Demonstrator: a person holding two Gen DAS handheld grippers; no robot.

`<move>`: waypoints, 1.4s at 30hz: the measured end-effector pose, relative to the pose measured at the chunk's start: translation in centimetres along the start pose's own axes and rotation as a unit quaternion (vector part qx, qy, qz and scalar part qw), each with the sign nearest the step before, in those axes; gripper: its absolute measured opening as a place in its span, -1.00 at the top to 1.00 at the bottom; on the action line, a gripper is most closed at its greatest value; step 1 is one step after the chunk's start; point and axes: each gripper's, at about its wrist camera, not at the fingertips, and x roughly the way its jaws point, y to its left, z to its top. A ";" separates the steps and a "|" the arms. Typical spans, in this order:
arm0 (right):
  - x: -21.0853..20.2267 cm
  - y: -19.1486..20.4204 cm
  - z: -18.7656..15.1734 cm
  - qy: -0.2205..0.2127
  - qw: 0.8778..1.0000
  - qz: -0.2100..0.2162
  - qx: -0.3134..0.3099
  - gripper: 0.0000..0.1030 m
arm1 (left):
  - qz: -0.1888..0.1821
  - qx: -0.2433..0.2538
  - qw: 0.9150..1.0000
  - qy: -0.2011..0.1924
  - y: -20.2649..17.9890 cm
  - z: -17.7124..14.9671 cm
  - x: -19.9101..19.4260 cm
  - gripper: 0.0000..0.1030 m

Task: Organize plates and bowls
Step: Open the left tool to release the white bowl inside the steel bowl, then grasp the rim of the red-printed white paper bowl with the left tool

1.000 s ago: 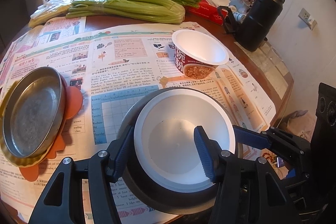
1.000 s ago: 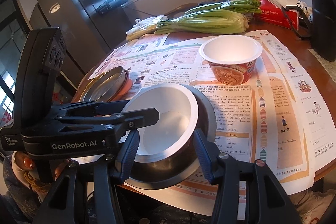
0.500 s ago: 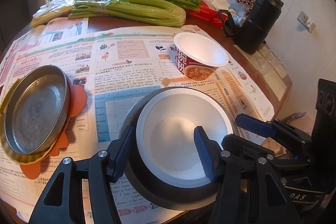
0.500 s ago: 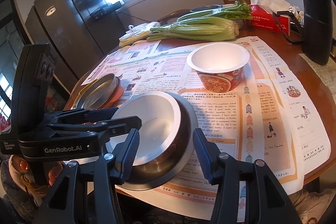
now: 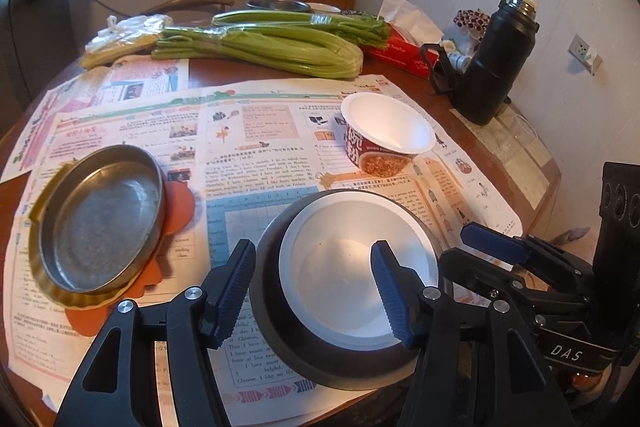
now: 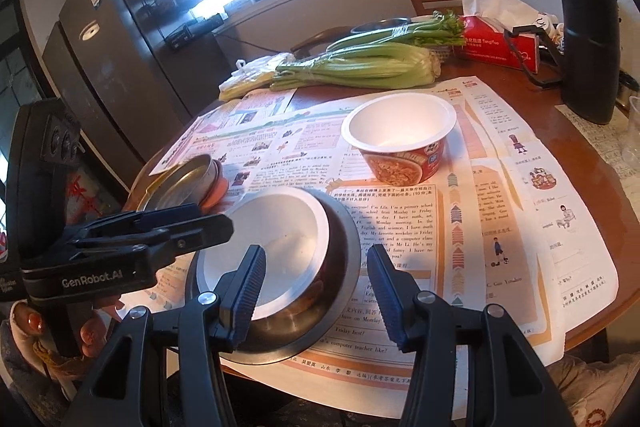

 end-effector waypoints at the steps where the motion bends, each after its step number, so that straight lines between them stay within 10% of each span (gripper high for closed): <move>1: -0.1 0.0 0.0 0.000 1.000 0.001 0.000 -0.04 | 0.001 0.001 1.000 -0.002 -0.1 0.1 -0.2 -0.21; 42: -3.6 -6.6 7.1 -0.089 0.991 -0.084 0.048 -0.17 | -0.007 0.069 0.998 -0.015 -5.2 11.7 4.4 -0.29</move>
